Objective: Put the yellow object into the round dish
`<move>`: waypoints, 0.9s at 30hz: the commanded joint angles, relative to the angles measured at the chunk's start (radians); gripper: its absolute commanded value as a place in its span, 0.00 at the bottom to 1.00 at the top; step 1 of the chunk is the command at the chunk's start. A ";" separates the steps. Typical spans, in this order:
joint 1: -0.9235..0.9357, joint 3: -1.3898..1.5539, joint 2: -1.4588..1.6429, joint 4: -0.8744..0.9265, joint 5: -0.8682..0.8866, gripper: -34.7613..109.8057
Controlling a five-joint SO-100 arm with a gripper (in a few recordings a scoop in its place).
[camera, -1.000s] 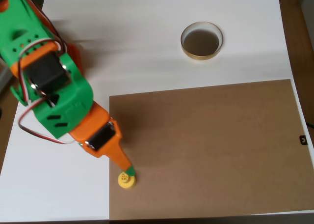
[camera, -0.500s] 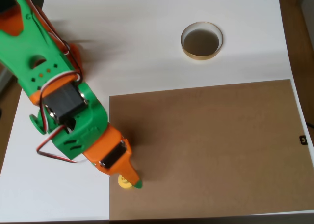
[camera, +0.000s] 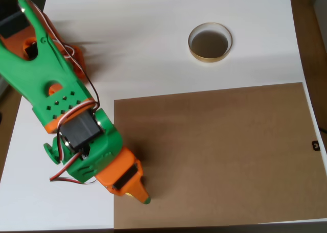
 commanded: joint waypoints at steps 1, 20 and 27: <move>0.023 -0.071 0.008 0.025 -0.014 0.42; 0.038 -0.087 -0.084 -0.005 -0.018 0.38; 0.026 -0.129 -0.106 0.014 -0.012 0.37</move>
